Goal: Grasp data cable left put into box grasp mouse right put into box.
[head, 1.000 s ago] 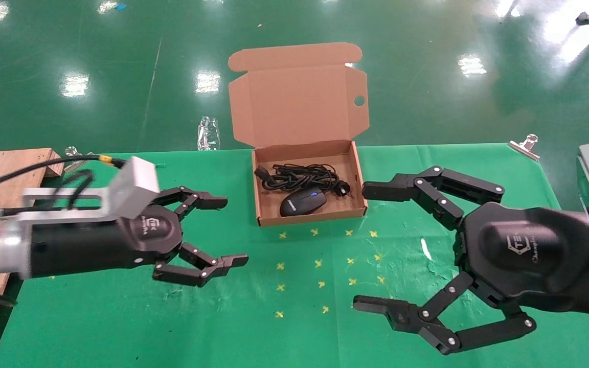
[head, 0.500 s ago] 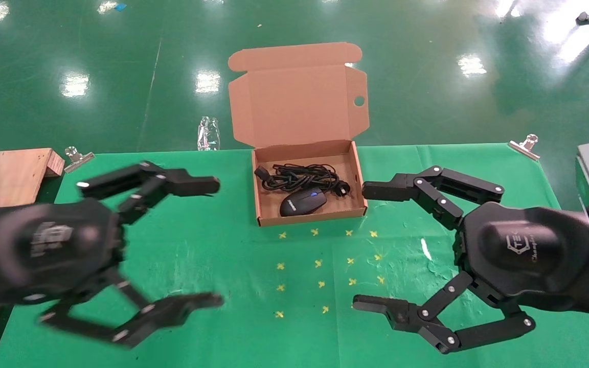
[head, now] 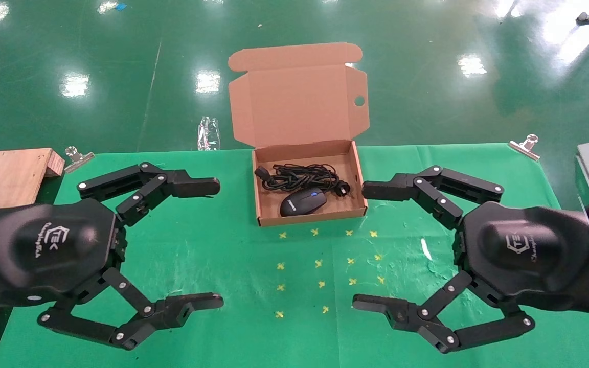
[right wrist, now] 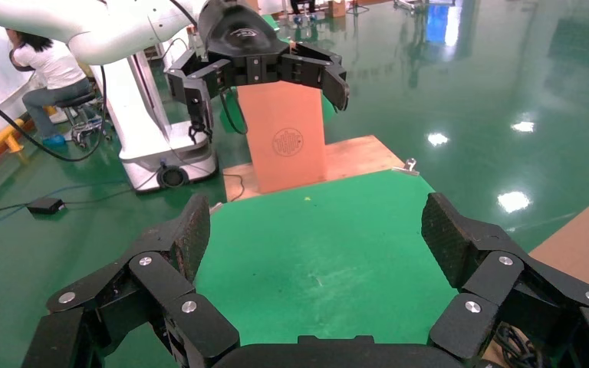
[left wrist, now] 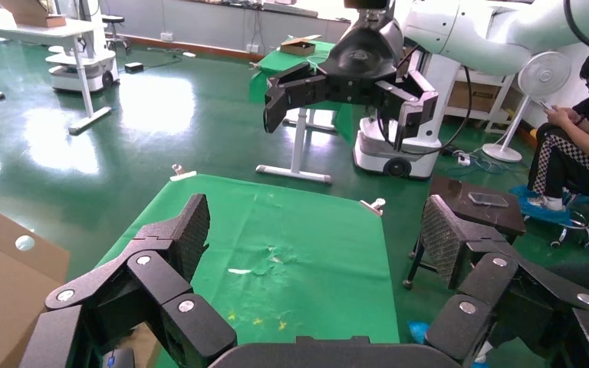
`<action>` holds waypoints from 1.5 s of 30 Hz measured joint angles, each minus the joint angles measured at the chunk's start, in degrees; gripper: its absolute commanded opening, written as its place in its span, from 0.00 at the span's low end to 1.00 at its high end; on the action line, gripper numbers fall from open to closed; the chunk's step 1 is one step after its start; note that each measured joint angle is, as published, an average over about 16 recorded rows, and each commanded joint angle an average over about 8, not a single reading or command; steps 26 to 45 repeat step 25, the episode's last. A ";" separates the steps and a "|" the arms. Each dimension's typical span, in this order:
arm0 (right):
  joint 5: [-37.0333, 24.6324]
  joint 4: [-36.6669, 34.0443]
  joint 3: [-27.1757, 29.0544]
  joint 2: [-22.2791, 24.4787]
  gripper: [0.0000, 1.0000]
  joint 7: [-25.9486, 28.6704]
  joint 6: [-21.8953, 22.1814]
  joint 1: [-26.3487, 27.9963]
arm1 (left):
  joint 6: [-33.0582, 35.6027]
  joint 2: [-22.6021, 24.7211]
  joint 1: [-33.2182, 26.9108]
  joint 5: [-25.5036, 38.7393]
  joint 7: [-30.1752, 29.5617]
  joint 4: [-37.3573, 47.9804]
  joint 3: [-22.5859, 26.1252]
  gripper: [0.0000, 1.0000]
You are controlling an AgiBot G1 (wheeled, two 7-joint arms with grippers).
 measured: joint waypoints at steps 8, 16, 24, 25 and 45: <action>-0.01 0.00 0.00 -0.01 1.00 0.00 0.02 0.00 | -0.35 0.24 -0.17 1.04 -0.23 0.11 0.23 1.00; -0.02 0.00 0.00 -0.01 1.00 0.00 0.02 0.00 | -0.53 0.36 -0.26 1.58 -0.34 0.16 0.35 1.00; -0.02 0.00 0.00 -0.01 1.00 0.00 0.02 0.00 | -0.61 0.41 -0.29 1.80 -0.38 0.18 0.39 1.00; -0.02 0.00 0.00 -0.01 1.00 0.00 0.02 0.00 | -0.62 0.41 -0.29 1.81 -0.38 0.18 0.39 1.00; -0.02 0.00 0.00 -0.01 1.00 0.00 0.02 0.00 | -0.62 0.41 -0.29 1.81 -0.38 0.18 0.39 1.00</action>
